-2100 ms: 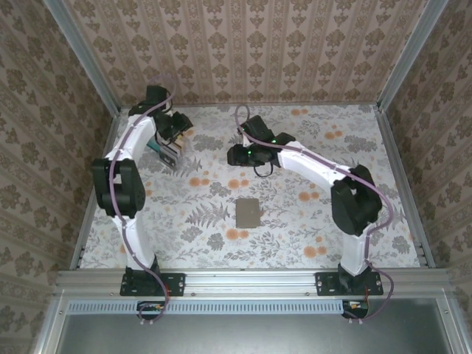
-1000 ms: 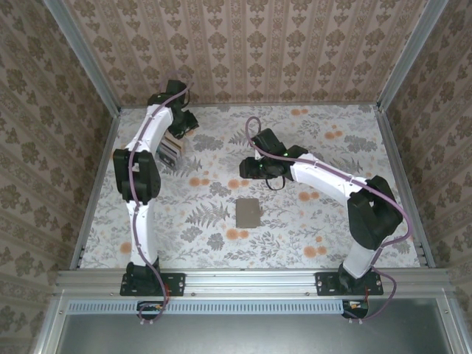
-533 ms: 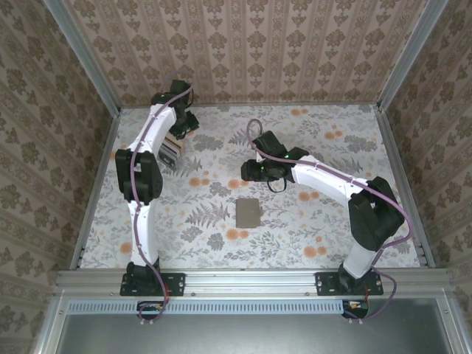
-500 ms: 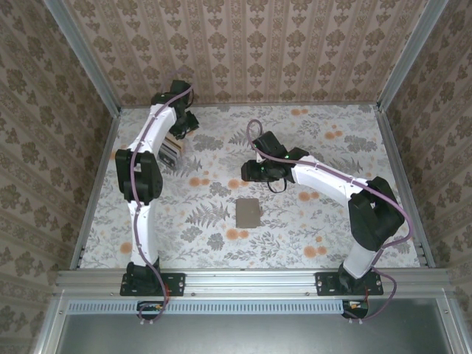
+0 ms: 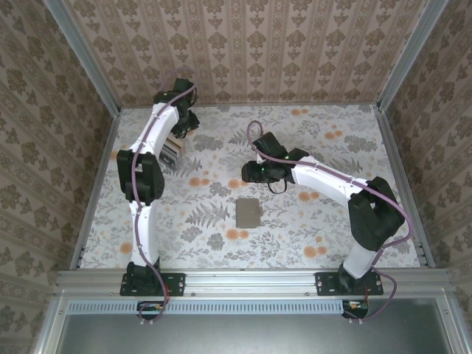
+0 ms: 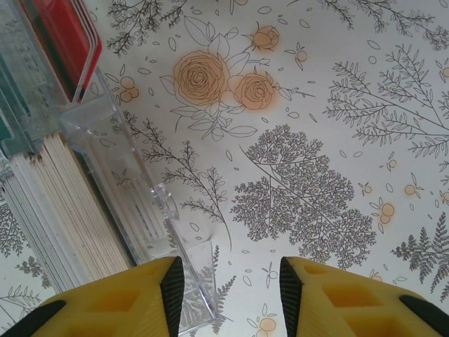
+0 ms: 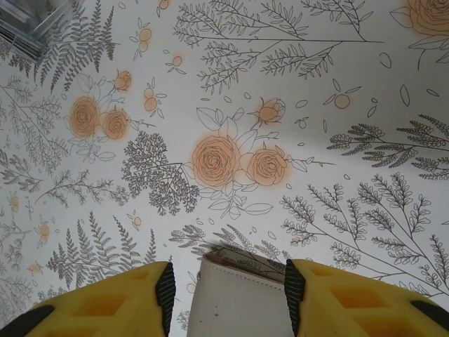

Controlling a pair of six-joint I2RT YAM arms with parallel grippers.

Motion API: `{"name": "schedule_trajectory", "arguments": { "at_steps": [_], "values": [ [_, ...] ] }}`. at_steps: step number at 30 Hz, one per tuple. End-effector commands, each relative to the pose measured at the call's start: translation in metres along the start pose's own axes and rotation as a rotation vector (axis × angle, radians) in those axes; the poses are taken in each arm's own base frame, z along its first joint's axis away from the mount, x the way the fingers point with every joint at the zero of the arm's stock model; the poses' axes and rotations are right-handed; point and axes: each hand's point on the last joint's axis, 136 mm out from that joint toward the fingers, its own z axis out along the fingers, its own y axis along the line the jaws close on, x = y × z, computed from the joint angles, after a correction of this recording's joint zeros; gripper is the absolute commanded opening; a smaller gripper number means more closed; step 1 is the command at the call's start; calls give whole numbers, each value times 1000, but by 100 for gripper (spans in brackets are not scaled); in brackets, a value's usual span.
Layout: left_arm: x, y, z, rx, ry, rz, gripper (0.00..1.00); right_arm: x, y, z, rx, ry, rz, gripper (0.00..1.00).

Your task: Put the credit cards into the card holder

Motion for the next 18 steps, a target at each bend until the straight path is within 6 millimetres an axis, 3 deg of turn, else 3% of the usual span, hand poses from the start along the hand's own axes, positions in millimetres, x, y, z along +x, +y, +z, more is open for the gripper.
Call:
{"name": "schedule_trajectory", "arguments": {
  "at_steps": [1, 18],
  "values": [
    [4, 7, 10, -42, 21, -7, 43, 0, 1, -10, 1, -11, 9, 48],
    [14, 9, 29, -62, 63, -1, 41, -1, 1, -11, 3, -12, 7, 48]
  ]
}}
